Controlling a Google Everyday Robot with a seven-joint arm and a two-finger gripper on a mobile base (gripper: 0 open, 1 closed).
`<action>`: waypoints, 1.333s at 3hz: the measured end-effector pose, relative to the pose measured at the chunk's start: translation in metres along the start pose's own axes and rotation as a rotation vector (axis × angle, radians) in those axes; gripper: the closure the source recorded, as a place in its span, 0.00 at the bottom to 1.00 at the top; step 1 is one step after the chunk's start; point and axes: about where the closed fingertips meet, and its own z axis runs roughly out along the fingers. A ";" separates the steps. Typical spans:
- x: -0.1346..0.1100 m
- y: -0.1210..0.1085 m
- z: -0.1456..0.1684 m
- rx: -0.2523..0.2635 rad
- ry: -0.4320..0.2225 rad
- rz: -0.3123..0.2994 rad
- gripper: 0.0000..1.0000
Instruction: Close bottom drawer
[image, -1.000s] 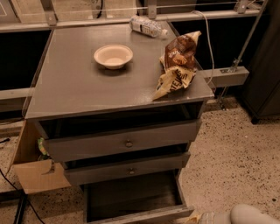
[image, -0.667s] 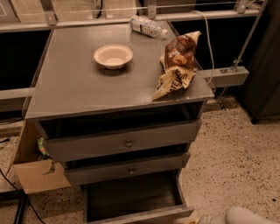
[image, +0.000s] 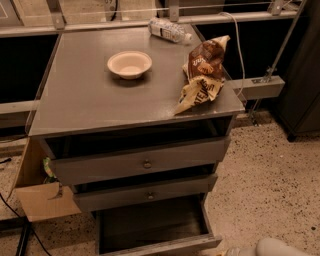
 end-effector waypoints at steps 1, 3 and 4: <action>0.008 -0.007 0.025 0.000 -0.018 -0.029 1.00; 0.023 -0.027 0.083 0.007 -0.064 -0.060 1.00; 0.038 -0.038 0.137 0.029 -0.135 -0.061 1.00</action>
Offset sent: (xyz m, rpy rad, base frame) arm 0.0286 0.0209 -0.0907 0.0452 -0.0581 0.0405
